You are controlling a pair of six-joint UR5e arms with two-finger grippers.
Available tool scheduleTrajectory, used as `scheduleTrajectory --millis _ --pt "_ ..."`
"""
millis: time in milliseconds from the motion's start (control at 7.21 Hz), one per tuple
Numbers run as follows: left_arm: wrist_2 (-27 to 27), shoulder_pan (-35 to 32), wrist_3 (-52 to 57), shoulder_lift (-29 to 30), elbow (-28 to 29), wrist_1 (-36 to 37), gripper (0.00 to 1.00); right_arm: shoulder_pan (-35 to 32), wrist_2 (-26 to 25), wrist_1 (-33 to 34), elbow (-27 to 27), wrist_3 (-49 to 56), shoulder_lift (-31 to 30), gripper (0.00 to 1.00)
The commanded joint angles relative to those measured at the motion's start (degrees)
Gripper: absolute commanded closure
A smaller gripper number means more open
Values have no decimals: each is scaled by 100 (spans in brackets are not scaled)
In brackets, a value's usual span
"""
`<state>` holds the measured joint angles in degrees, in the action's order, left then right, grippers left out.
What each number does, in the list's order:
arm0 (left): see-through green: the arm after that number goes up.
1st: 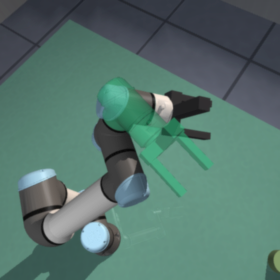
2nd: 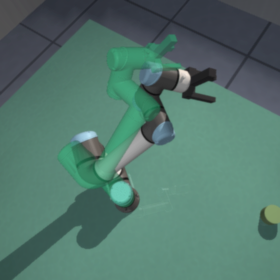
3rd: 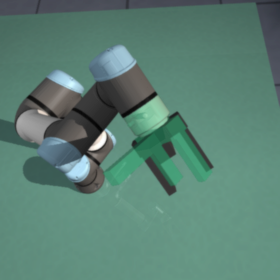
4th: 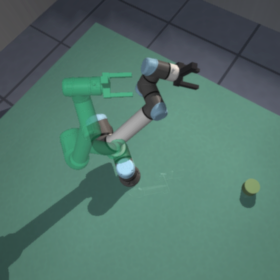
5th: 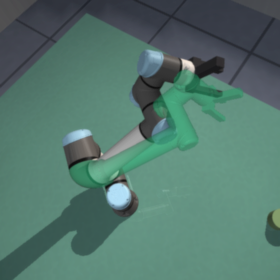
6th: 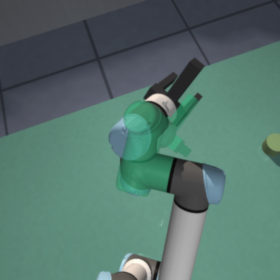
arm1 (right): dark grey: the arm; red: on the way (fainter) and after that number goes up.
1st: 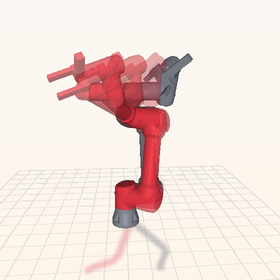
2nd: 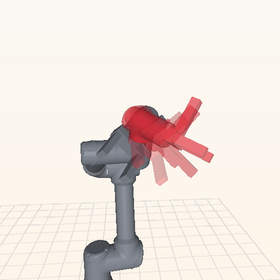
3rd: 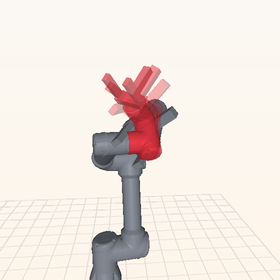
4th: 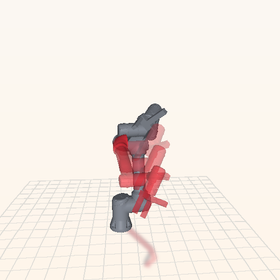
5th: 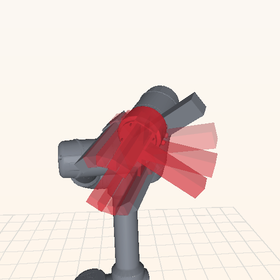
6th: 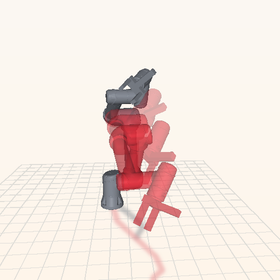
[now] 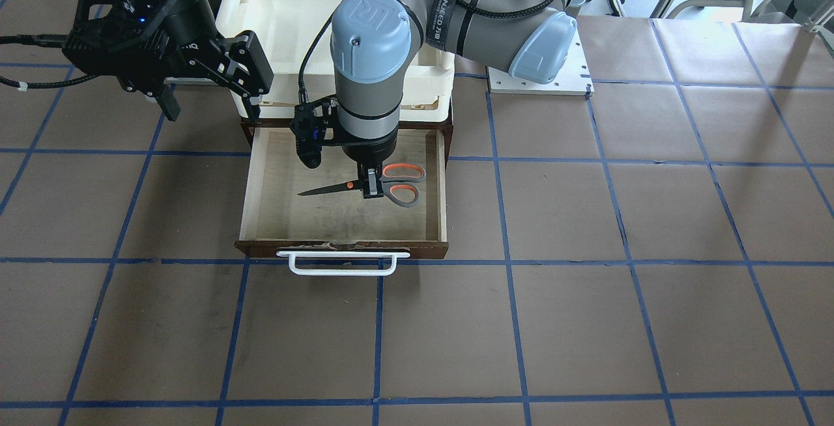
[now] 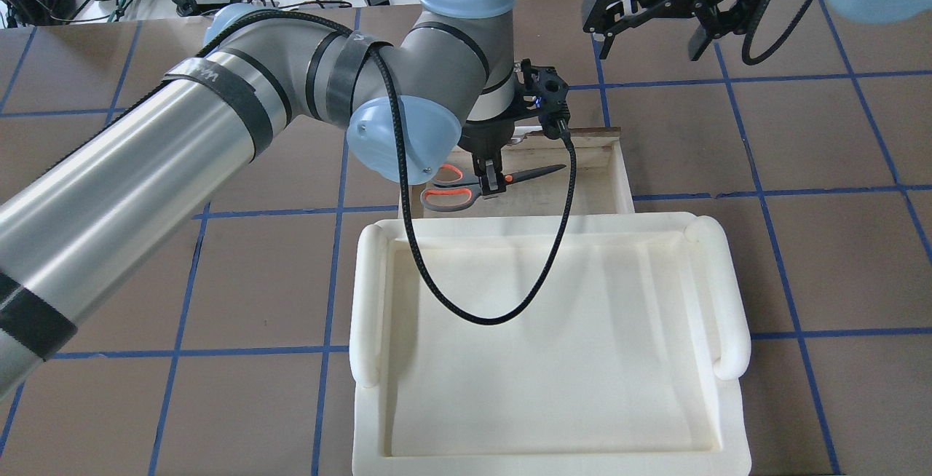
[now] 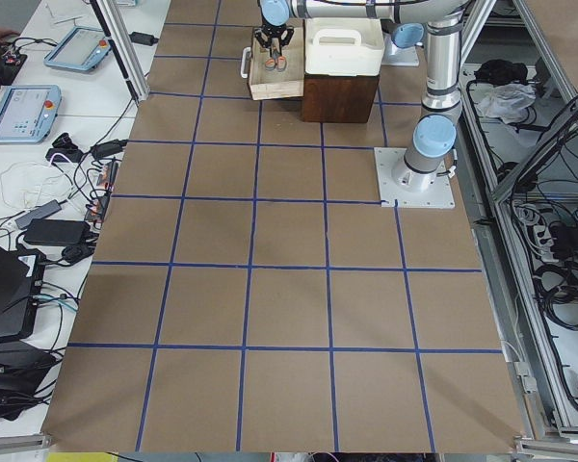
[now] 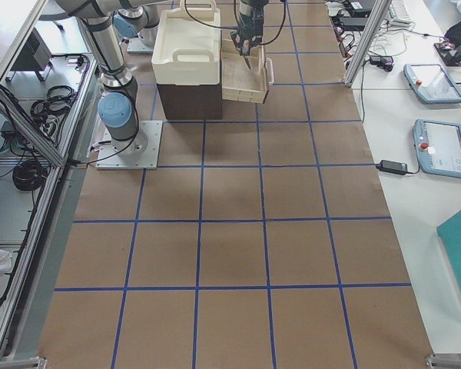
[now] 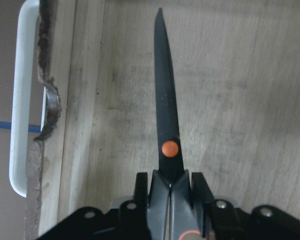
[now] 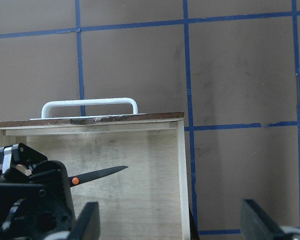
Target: Place scissors in drawer with both arms
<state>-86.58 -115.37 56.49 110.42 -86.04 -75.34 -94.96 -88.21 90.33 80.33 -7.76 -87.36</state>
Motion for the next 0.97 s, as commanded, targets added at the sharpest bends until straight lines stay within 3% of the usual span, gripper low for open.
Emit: scheduleTrajectory --millis 0,277,832 --pt "-8 -47 20 163 -52 54 100 4 -38 98 -8 -6 0 0" --pt "0 -64 2 234 -333 650 100 13 -38 186 0 -15 0 0" --pt "1 -117 -24 208 -422 652 100 13 -73 380 9 -15 0 0"
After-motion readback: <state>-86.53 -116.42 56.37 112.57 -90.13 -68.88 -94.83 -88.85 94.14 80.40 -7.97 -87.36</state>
